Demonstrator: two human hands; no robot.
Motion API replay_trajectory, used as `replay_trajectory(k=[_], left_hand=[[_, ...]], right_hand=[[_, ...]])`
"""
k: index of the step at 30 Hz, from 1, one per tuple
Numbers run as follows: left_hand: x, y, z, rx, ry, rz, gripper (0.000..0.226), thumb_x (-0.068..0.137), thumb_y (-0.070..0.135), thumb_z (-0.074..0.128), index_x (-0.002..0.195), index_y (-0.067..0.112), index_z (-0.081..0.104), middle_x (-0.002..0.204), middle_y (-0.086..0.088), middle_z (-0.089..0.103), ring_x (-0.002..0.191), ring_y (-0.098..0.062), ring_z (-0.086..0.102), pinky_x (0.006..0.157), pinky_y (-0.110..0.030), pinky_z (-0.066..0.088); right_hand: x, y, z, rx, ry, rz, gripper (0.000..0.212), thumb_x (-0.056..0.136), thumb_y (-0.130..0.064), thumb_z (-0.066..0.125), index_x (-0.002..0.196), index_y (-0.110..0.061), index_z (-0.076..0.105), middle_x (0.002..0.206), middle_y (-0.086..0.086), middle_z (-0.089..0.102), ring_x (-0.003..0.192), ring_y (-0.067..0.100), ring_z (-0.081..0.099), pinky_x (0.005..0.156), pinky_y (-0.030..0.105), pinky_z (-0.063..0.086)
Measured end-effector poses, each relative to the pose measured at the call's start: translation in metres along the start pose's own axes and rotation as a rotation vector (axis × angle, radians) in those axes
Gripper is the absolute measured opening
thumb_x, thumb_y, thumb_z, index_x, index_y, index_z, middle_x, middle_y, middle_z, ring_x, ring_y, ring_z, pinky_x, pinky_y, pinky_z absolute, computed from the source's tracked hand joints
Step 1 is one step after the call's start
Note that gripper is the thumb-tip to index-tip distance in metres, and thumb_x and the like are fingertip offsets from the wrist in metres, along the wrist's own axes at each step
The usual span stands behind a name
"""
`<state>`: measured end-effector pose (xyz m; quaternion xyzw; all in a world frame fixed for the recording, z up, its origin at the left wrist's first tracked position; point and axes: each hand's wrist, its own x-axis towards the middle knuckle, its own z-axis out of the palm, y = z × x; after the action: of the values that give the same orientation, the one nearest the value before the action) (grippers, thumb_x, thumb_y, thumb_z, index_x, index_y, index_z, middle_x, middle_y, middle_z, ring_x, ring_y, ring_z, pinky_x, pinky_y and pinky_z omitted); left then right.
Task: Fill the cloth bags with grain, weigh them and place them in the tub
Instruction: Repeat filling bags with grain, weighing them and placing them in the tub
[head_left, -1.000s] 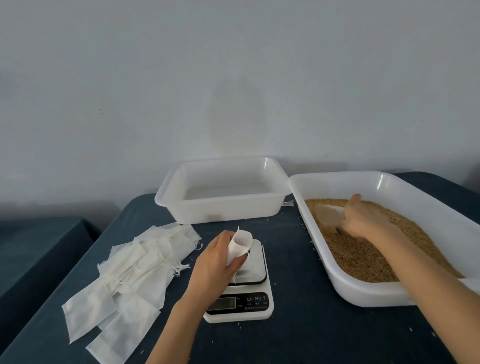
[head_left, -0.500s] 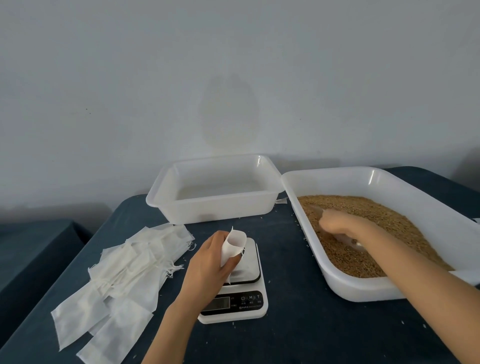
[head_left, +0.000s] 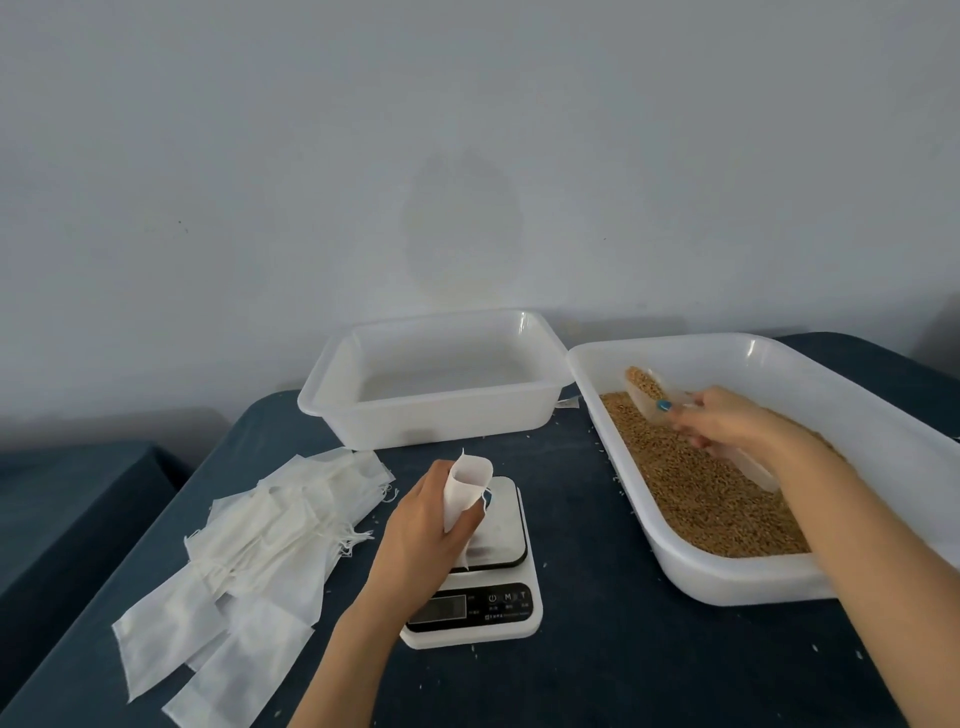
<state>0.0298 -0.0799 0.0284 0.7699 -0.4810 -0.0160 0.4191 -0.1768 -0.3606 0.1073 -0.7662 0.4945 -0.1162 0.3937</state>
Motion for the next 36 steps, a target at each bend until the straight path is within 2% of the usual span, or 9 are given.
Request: replay_trajectory(k=[5, 10, 13, 16, 22, 27, 29, 32, 36], left_hand=[[0.001, 0.007, 0.000, -0.105, -0.040, -0.033, 0.014, 0.094, 0.046, 0.054, 0.105, 0.041, 0.047, 0.093, 0.012, 0.064, 0.082, -0.001, 0.061, 0.063, -0.014, 0.047], [0.002, 0.010, -0.001, -0.081, -0.081, -0.032, 0.020, 0.089, 0.051, 0.050, 0.105, 0.038, 0.048, 0.092, 0.012, 0.064, 0.080, -0.006, 0.062, 0.068, -0.027, 0.053], [0.004, 0.010, -0.002, -0.023, -0.102, -0.036, 0.025, 0.088, 0.053, 0.050, 0.107, 0.037, 0.048, 0.095, 0.015, 0.062, 0.083, -0.005, 0.061, 0.069, -0.027, 0.053], [0.005, 0.010, -0.003, 0.013, -0.107, -0.043, 0.026, 0.089, 0.054, 0.050, 0.109, 0.038, 0.047, 0.096, 0.018, 0.061, 0.083, -0.003, 0.061, 0.068, -0.023, 0.050], [0.003, 0.012, -0.005, 0.030, -0.130, -0.044, 0.029, 0.090, 0.050, 0.053, 0.115, 0.035, 0.047, 0.098, 0.017, 0.060, 0.084, -0.005, 0.061, 0.069, -0.023, 0.048], [0.003, 0.014, -0.004, 0.055, -0.169, -0.056, 0.034, 0.093, 0.043, 0.059, 0.121, 0.037, 0.042, 0.109, 0.015, 0.059, 0.094, -0.008, 0.059, 0.076, -0.022, 0.048], [0.003, 0.015, -0.002, 0.057, -0.184, -0.051, 0.034, 0.092, 0.041, 0.061, 0.119, 0.039, 0.041, 0.108, 0.016, 0.059, 0.092, -0.005, 0.059, 0.071, -0.017, 0.045], [0.003, 0.016, -0.001, 0.037, -0.179, -0.024, 0.031, 0.091, 0.037, 0.063, 0.113, 0.042, 0.041, 0.097, 0.021, 0.059, 0.087, 0.006, 0.058, 0.061, -0.010, 0.043], [0.002, 0.018, 0.001, -0.024, -0.176, -0.009, 0.028, 0.090, 0.033, 0.064, 0.111, 0.038, 0.045, 0.090, 0.022, 0.058, 0.087, 0.012, 0.055, 0.064, -0.006, 0.043]], right_hand=[[-0.012, 0.003, -0.007, -0.063, 0.093, -0.264, 0.030, 0.094, -0.022, 0.061, 0.124, -0.019, 0.057, 0.096, 0.001, 0.067, 0.069, 0.015, 0.059, 0.060, 0.028, 0.043], [-0.042, -0.019, -0.012, -0.169, -0.020, -0.518, 0.034, 0.092, -0.028, 0.064, 0.123, -0.038, 0.056, 0.101, -0.013, 0.068, 0.073, -0.002, 0.065, 0.058, 0.021, 0.049], [-0.061, -0.039, -0.007, -0.211, -0.131, -0.606, 0.032, 0.081, -0.053, 0.063, 0.113, -0.054, 0.056, 0.115, -0.018, 0.066, 0.100, -0.001, 0.063, 0.085, 0.037, 0.055], [-0.069, -0.053, -0.001, -0.354, -0.149, -0.662, 0.033, 0.087, -0.047, 0.063, 0.118, -0.057, 0.054, 0.121, -0.020, 0.062, 0.110, 0.003, 0.059, 0.095, 0.041, 0.050], [-0.074, -0.069, 0.005, -0.644, -0.023, -0.797, 0.040, 0.086, -0.050, 0.063, 0.124, -0.056, 0.055, 0.107, -0.028, 0.064, 0.098, 0.000, 0.061, 0.081, 0.024, 0.040], [-0.073, -0.082, 0.008, -0.879, 0.085, -0.877, 0.039, 0.090, -0.052, 0.058, 0.128, -0.057, 0.050, 0.094, -0.025, 0.060, 0.108, 0.005, 0.051, 0.112, 0.033, 0.022], [-0.074, -0.086, 0.010, -0.958, 0.104, -0.911, 0.041, 0.090, -0.052, 0.058, 0.130, -0.055, 0.050, 0.087, -0.025, 0.055, 0.109, 0.005, 0.049, 0.115, 0.036, 0.015], [-0.078, -0.093, 0.013, -1.033, 0.137, -0.975, 0.044, 0.089, -0.054, 0.057, 0.132, -0.053, 0.050, 0.099, -0.023, 0.064, 0.108, 0.005, 0.048, 0.117, 0.039, 0.009], [-0.082, -0.099, 0.012, -1.078, 0.198, -1.027, 0.046, 0.086, -0.057, 0.058, 0.131, -0.052, 0.051, 0.102, -0.019, 0.065, 0.105, 0.008, 0.051, 0.118, 0.040, 0.007]])
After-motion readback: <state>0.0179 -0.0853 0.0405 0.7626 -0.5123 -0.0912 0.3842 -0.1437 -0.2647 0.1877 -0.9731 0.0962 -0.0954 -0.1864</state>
